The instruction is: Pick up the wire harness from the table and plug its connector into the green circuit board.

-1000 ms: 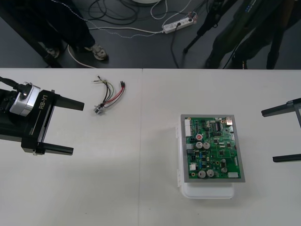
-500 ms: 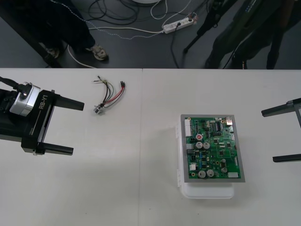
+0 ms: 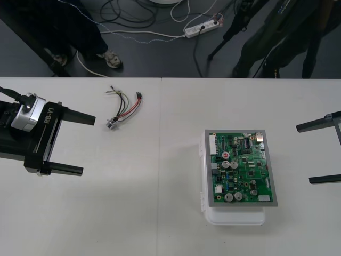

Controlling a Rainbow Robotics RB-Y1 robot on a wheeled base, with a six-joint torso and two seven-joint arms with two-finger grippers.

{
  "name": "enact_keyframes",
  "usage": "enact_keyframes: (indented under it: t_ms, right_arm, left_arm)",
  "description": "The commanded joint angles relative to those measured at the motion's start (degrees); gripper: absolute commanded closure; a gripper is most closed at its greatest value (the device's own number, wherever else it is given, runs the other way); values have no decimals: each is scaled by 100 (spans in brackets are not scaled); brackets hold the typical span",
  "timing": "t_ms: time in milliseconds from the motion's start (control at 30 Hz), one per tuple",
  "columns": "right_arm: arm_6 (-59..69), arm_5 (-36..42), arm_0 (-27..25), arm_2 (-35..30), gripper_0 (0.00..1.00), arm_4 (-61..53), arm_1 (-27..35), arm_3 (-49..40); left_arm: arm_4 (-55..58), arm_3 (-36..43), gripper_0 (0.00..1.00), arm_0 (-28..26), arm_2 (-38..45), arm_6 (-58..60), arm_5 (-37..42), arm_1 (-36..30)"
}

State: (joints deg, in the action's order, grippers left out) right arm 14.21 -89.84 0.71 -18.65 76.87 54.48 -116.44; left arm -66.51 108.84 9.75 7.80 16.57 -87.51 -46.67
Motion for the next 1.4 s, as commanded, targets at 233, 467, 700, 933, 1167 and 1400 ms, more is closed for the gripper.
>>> enact_keyframes:
  t_ms: [233, 467, 700, 933, 1167, 1400]
  right_arm:
    - [205, -16, -63, -16, 0, 30, 239, -98]
    - [205, -16, -63, -16, 0, 30, 239, -98]
    - [205, -16, -63, -16, 0, 30, 239, -98]
    - [205, -16, -63, -16, 0, 30, 239, -98]
    - [205, -16, -63, -16, 0, 30, 239, -98]
    - [196, -16, -247, 142, 0, 74, 10, 60]
  left_arm:
    - [24, 164, 0, -105, 178, 294, -143, -237]
    - [24, 164, 0, -105, 178, 294, -143, -237]
    - [6, 67, 0, -316, 11, 294, -187, -123]
    - [112, 50, 0, -308, 3, 312, -249, -79]
    - [103, -21, 0, -158, 11, 320, -249, -79]
    - [94, -355, 0, 53, 3, 294, -249, -79]
